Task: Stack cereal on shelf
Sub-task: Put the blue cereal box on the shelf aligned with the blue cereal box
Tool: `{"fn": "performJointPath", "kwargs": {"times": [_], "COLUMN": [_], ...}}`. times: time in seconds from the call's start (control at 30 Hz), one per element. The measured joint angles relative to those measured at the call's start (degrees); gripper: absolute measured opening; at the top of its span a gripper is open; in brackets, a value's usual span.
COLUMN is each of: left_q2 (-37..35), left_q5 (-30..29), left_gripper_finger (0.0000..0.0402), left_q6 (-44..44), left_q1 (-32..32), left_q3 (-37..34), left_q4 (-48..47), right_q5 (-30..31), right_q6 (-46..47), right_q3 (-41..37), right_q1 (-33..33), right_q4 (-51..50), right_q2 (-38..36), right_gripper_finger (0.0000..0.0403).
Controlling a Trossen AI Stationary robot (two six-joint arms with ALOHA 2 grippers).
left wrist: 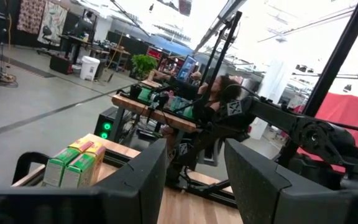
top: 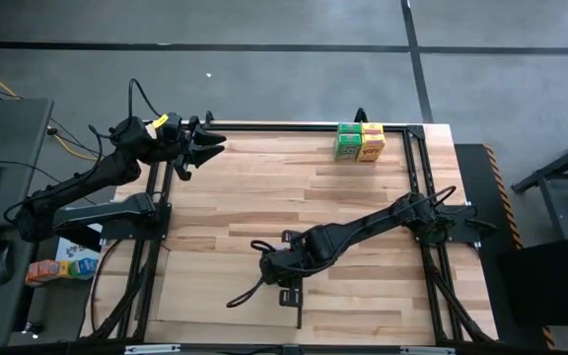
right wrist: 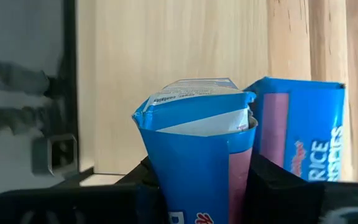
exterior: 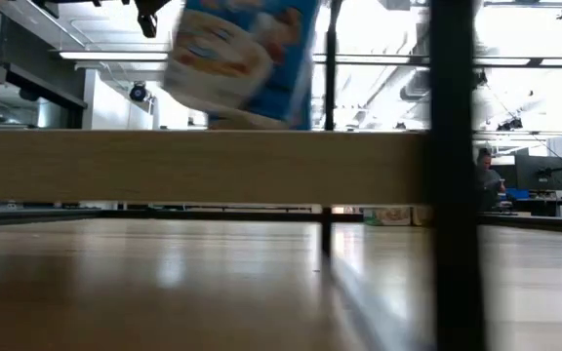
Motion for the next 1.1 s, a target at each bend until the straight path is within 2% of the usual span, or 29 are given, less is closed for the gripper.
{"fn": "performJointPath", "kwargs": {"times": [0.3,0.5,1.1], "left_q2": [0.0,0.0,0.0], "left_q5": [-0.01,-0.02,-0.02], "left_gripper_finger": [0.0155,0.0155,0.0155], "left_q6": [0.02,0.04,0.07], "left_q1": [0.0,-0.02,-0.01], "left_q3": [0.0,0.0,0.0], "left_q4": [-0.01,0.0,-0.02], "right_q5": [-2.25,-4.59,-3.3], "right_q6": [-0.04,0.58,4.44], "right_q3": [0.0,0.0,0.0], "right_q1": [0.0,-0.04,0.28], "right_q4": [-8.03,-8.43,-6.9], "right_q2": [0.0,0.14,1.47], "right_gripper_finger": [0.0093,0.0093,0.0093]}}
